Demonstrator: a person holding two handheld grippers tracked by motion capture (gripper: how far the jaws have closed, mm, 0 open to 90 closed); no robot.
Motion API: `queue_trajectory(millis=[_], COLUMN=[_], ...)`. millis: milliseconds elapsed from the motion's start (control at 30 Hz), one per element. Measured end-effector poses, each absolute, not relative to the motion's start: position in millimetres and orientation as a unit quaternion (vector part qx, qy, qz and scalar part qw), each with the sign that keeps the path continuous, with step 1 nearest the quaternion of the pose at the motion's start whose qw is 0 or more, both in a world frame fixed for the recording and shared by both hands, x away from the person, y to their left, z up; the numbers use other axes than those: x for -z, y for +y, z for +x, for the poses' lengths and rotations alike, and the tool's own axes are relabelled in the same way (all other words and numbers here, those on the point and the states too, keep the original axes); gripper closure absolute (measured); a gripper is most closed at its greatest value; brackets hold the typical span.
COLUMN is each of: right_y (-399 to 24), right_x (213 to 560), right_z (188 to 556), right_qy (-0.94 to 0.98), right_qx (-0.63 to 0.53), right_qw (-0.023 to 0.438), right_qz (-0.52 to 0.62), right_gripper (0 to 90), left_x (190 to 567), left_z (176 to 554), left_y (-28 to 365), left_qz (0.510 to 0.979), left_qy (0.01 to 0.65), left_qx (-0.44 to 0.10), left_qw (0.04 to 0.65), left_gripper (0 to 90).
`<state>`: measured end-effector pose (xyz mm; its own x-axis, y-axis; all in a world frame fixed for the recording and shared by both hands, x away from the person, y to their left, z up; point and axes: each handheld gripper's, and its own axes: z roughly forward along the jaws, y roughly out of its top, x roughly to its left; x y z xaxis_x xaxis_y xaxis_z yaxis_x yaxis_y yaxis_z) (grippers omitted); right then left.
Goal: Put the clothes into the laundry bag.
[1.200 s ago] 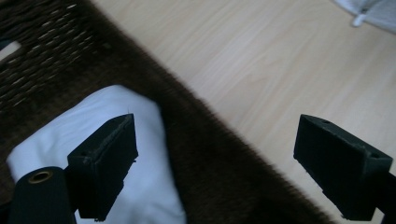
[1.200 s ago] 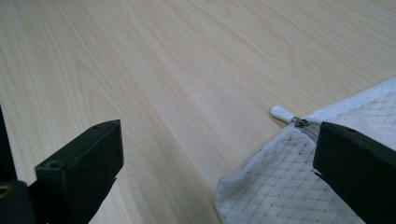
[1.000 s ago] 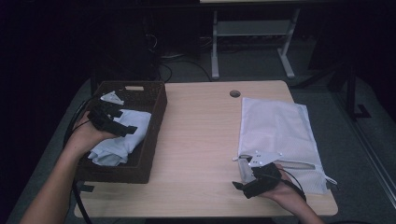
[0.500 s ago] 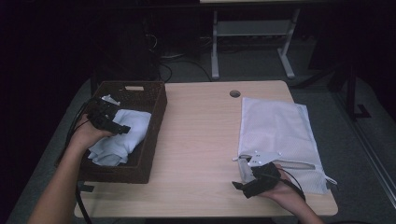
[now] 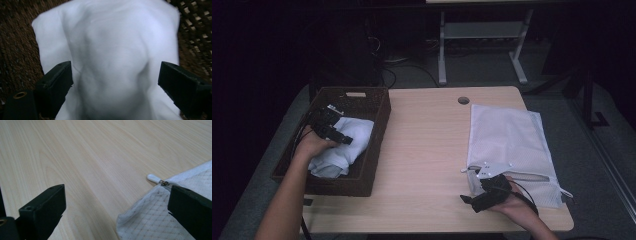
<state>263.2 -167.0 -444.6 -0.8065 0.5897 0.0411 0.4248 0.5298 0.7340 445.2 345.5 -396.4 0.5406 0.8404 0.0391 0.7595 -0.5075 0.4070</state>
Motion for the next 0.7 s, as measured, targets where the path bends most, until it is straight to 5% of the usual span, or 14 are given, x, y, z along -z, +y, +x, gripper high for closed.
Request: queue_trajectory(millis=[700], right_y=[-169.0], right_x=[445.4], right_z=[263.7], right_qy=[0.869], right_qx=[-0.384], right_qw=[0.108], right_qz=[0.294], right_gripper=[1.3], left_x=[428.5], left_z=[455.8], left_y=[350.9], left_qz=[0.845], left_qy=[0.506], left_qx=[-0.070], left_qw=[0.159], left_gripper=[9.1])
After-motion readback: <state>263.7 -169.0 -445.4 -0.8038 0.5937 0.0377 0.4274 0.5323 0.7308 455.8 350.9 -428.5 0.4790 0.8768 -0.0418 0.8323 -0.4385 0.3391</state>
